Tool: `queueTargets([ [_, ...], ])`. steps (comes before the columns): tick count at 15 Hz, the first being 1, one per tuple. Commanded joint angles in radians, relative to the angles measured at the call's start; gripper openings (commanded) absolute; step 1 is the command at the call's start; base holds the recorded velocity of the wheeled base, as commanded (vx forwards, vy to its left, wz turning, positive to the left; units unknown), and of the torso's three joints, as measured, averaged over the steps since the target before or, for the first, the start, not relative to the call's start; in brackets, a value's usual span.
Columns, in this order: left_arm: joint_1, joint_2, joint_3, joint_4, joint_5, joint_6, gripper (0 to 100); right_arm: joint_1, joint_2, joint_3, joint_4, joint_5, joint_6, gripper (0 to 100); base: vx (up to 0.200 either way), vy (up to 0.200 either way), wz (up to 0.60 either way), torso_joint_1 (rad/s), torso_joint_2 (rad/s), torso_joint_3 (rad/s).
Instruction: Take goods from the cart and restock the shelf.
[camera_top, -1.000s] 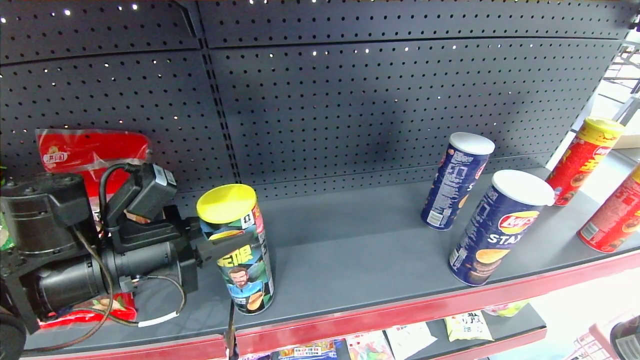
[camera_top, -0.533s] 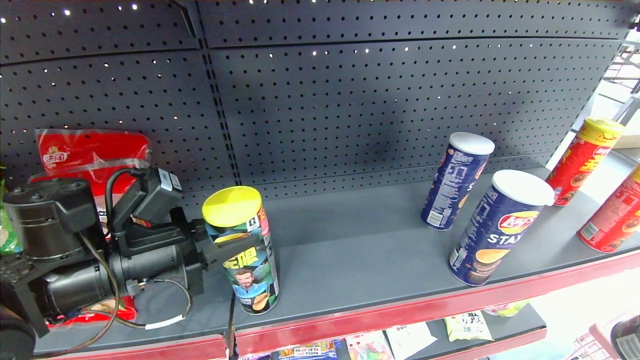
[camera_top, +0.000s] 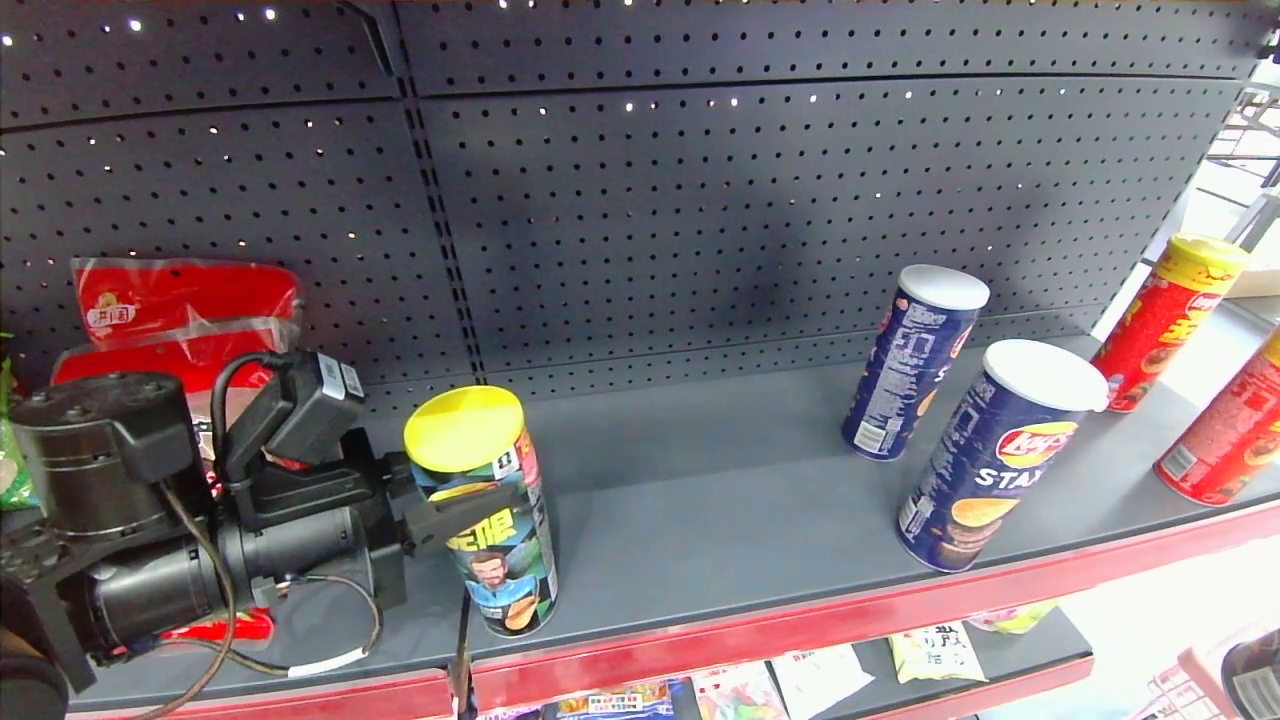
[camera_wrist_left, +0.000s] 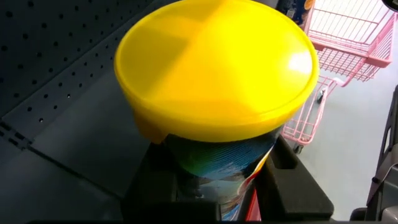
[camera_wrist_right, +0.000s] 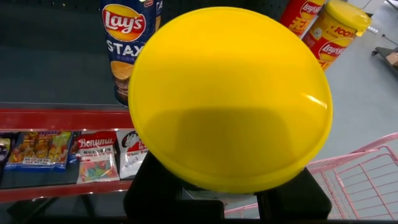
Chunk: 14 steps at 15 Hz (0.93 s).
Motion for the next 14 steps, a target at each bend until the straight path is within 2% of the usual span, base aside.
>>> queueTargets([
  [1,-0.003,-0.006,0.006,0.005,0.000,-0.001,0,0.001,0.003,0.002,0.000,0.000,-0.001,0,0.000,0.000,0.00,0.000,0.00,0.000],
  [2,-0.003,-0.006,0.009,0.005,0.000,0.002,0,0.001,0.003,0.002,0.000,0.000,-0.001,0,0.000,0.000,0.00,0.000,0.00,0.000],
  [3,-0.003,-0.006,0.010,0.005,0.000,0.009,100,0.001,0.003,0.002,0.000,0.000,-0.001,0,0.000,0.000,0.00,0.000,0.00,0.000],
  [4,-0.003,-0.004,0.012,0.005,0.002,0.019,100,0.001,0.003,0.002,0.000,0.000,-0.001,0,0.000,0.000,0.00,0.000,0.00,0.000],
  [8,-0.001,-0.009,0.027,0.005,0.003,0.019,100,0.001,0.009,0.002,0.000,0.001,-0.001,0,0.000,0.000,0.00,0.000,0.00,0.000],
  [14,0.004,-0.098,0.047,0.009,0.080,0.009,100,0.004,0.017,-0.001,0.000,0.004,-0.001,0,0.000,0.000,0.00,0.000,0.00,0.000],
])
